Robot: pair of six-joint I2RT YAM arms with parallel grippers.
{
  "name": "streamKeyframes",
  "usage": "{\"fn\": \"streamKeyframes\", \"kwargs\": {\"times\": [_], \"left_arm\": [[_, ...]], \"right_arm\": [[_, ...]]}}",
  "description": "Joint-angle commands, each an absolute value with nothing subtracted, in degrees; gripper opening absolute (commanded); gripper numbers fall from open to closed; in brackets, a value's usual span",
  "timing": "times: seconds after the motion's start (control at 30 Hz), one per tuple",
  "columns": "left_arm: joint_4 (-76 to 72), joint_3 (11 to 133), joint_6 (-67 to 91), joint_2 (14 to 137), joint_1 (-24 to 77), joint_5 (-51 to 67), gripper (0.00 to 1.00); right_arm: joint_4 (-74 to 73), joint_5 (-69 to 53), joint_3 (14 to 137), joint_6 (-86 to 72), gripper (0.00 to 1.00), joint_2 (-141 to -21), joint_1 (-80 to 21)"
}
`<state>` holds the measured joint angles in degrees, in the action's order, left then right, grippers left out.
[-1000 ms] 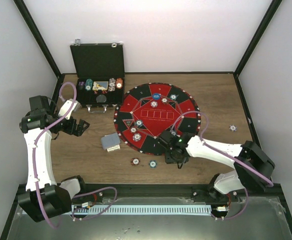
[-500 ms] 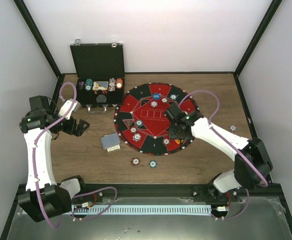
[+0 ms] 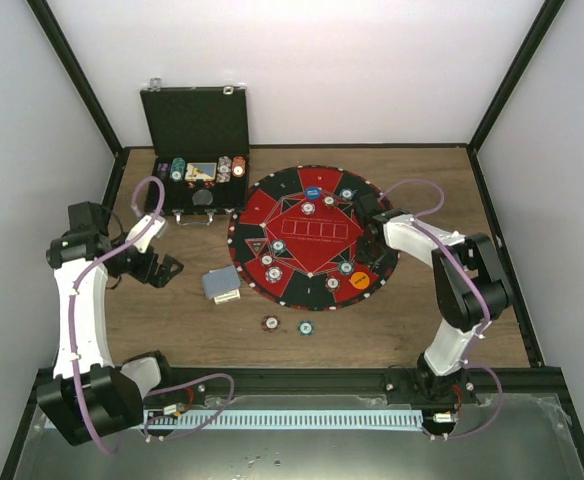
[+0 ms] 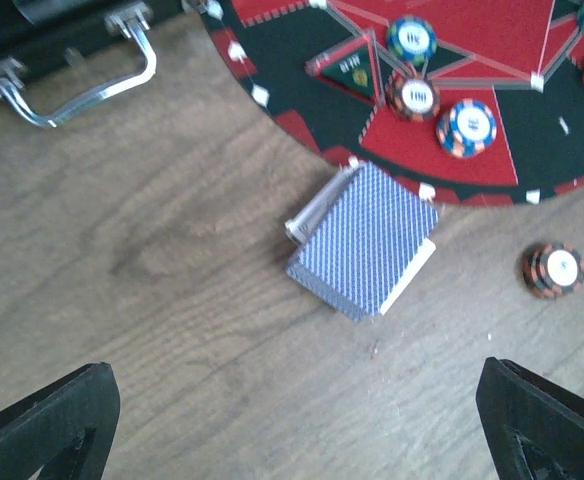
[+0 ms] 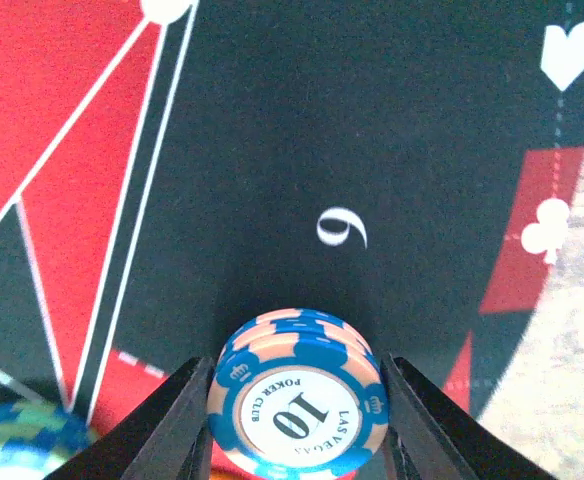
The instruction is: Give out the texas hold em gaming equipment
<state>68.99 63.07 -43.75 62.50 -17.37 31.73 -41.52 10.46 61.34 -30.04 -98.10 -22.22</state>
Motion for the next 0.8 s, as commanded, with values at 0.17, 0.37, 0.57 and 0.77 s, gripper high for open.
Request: {"fn": "streamKeyframes", "kwargs": {"times": [0.17,0.37,0.57,0.77], "left_arm": [[71.66,57.72,-55.32,61.17,-17.5,30.0,1.0],[70.71,56.84,-59.73,61.79,-15.87,30.85,1.0],[66.53,52.13,-62.69,63.88,-8.88,27.97,1.0],[63.51,48.9,-66.89,65.09,-1.11,26.68,1.0]], "right_arm": [[-35.19,9.4,62.57,-28.27,0.48,-103.69,-20.66],[-35.45,8.38,62.27,-29.63,0.69,-100.76,-20.76],[-37.81,9.59,61.51,-31.71,0.86,-91.38,-24.28],[-41.07,9.93,61.4,-34.14,1.0,-83.52,-30.41]]}}
